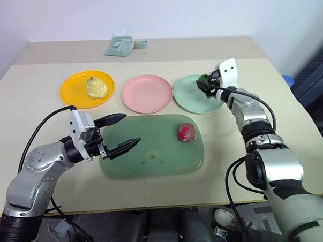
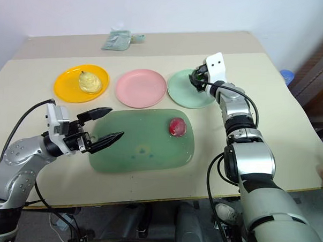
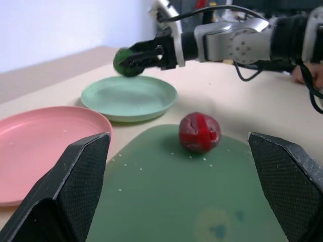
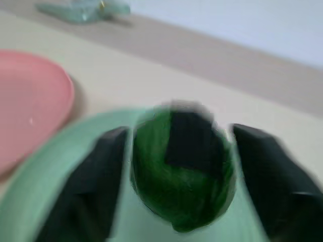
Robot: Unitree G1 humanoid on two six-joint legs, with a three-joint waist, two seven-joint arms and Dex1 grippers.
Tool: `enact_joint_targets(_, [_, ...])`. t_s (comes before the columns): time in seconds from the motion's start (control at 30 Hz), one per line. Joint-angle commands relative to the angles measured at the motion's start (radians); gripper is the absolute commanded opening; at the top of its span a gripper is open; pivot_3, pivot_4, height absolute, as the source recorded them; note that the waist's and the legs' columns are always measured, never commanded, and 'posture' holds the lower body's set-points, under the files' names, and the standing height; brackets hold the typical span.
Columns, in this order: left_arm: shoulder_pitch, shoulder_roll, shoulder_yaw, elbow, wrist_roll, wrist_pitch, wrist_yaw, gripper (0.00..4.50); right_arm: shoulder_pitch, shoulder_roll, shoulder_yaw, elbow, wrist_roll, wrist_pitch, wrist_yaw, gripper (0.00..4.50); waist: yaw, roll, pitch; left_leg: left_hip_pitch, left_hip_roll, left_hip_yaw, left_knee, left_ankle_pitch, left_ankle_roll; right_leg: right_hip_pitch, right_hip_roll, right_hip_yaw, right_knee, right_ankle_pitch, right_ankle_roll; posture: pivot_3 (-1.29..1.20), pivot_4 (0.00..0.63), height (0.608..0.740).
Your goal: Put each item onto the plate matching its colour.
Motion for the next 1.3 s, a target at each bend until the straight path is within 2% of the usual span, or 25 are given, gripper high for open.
enact_joint_targets(0.03, [0.023,0.018,0.046,-0.007,-0.014,-0.022,-0.026,4.50,-0.044,0.002,-0.026,0.001,-0.002,-0.069,0.001,4.47,-0.004,0.000,0.000,0.000,0.000,0.000,0.000,0.000,0.000,0.000,0.000,0.000,0.000,0.000,0.000,0.00,0.150,0.740])
enact_joint_targets(0.1, [0.037,0.020,0.052,-0.004,-0.015,-0.029,-0.036,4.50,-0.029,-0.007,-0.035,-0.025,0.011,-0.079,0.034,4.47,-0.004,0.000,0.000,0.000,0.000,0.000,-0.001,0.000,0.000,0.000,0.000,0.000,0.000,0.000,0.000,0.00,0.150,0.740])
enact_joint_targets(0.2, [0.062,0.021,0.058,-0.009,-0.017,-0.031,-0.055,4.50,0.045,-0.032,-0.066,-0.174,0.076,-0.033,0.163,4.47,-0.003,0.001,0.000,0.000,0.000,0.000,-0.001,0.000,0.000,-0.001,0.000,0.000,0.000,0.000,0.000,0.00,0.150,0.740])
enact_joint_targets(0.3, [0.079,0.026,0.059,-0.010,-0.015,-0.032,-0.071,4.50,0.204,-0.064,-0.070,-0.493,0.172,0.146,0.303,4.47,0.006,0.000,0.000,0.000,0.000,-0.001,-0.001,0.000,0.000,0.000,0.000,0.000,0.000,0.000,0.000,0.00,0.150,0.740])
enact_joint_targets(0.43, [0.082,0.031,0.046,0.009,-0.005,-0.032,-0.091,4.50,0.480,-0.138,-0.057,-1.005,0.333,0.469,0.399,4.47,0.030,0.001,0.000,0.000,0.000,-0.001,0.000,0.000,0.000,0.000,0.000,0.000,0.000,0.000,0.000,0.00,0.150,0.740])
enact_joint_targets(0.53, [0.073,0.035,0.036,0.023,-0.006,-0.029,-0.107,4.50,0.639,-0.186,-0.058,-1.265,0.429,0.637,0.419,4.47,0.031,0.002,0.000,0.000,0.000,-0.001,-0.001,0.000,0.000,0.000,0.000,0.000,0.000,0.000,0.000,0.00,0.150,0.740])
enact_joint_targets(0.6, [0.064,0.042,0.029,0.031,-0.007,-0.026,-0.119,4.50,0.699,-0.200,-0.066,-1.362,0.479,0.719,0.410,4.47,0.028,0.002,0.000,0.000,0.000,-0.001,-0.001,0.000,0.000,0.000,-0.001,0.000,0.000,0.000,0.000,0.00,0.150,0.740])
enact_joint_targets(0.8, [0.016,0.061,0.023,0.078,-0.004,-0.021,-0.158,4.50,0.772,-0.198,-0.014,-1.443,0.523,0.859,0.381,4.47,0.031,0.002,-0.001,0.001,0.000,-0.001,-0.001,0.000,0.000,0.000,-0.001,0.000,0.000,0.000,-0.001,0.00,0.150,0.740])
enact_joint_targets(1.03, [0.020,0.074,0.039,0.083,-0.007,-0.025,-0.181,4.50,0.749,-0.152,0.063,-1.299,0.425,0.762,0.351,4.47,0.031,0.002,-0.001,0.001,0.000,-0.001,-0.001,0.000,0.000,0.001,-0.001,0.000,0.000,0.000,-0.001,0.00,0.150,0.740])
enact_joint_targets(1.3, [0.100,0.073,0.084,0.066,-0.003,-0.058,-0.181,4.50,0.702,-0.112,0.067,-1.170,0.374,0.648,0.360,4.47,0.029,0.002,-0.001,0.001,0.000,-0.001,-0.001,0.000,0.000,0.000,-0.001,0.000,0.000,0.000,-0.001,0.00,0.150,0.740])
